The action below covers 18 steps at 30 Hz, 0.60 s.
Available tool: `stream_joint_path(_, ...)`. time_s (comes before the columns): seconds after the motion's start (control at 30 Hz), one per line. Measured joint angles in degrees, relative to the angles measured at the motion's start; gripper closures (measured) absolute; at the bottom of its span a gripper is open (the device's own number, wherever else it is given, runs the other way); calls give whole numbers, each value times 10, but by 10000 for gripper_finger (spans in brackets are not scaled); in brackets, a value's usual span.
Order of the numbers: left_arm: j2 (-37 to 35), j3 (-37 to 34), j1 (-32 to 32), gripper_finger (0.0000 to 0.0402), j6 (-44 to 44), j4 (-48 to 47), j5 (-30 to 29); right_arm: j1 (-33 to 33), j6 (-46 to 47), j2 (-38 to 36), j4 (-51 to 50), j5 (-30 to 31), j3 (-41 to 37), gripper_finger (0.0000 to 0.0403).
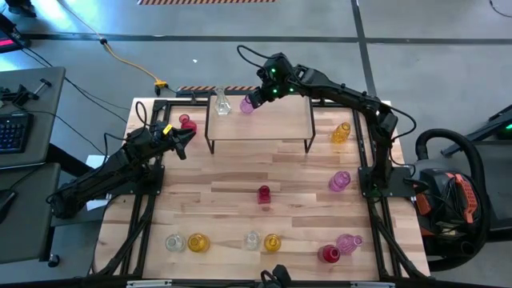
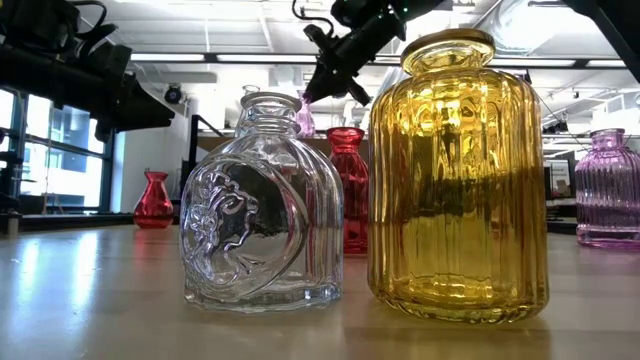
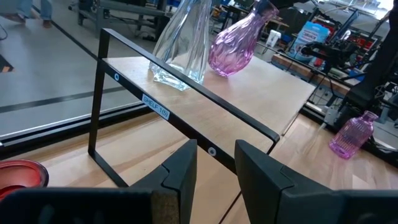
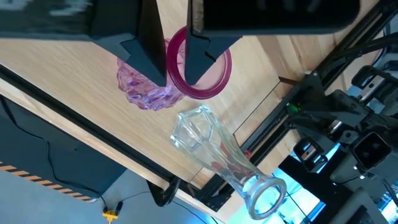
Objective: Sort vases onto shelf
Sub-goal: Put the top left purple vase on the shelf
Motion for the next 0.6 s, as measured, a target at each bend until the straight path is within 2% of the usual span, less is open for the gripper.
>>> stream_joint_path(0.6,0,0,0,300,0,0,-1,0,22,0,7,1,0,374)
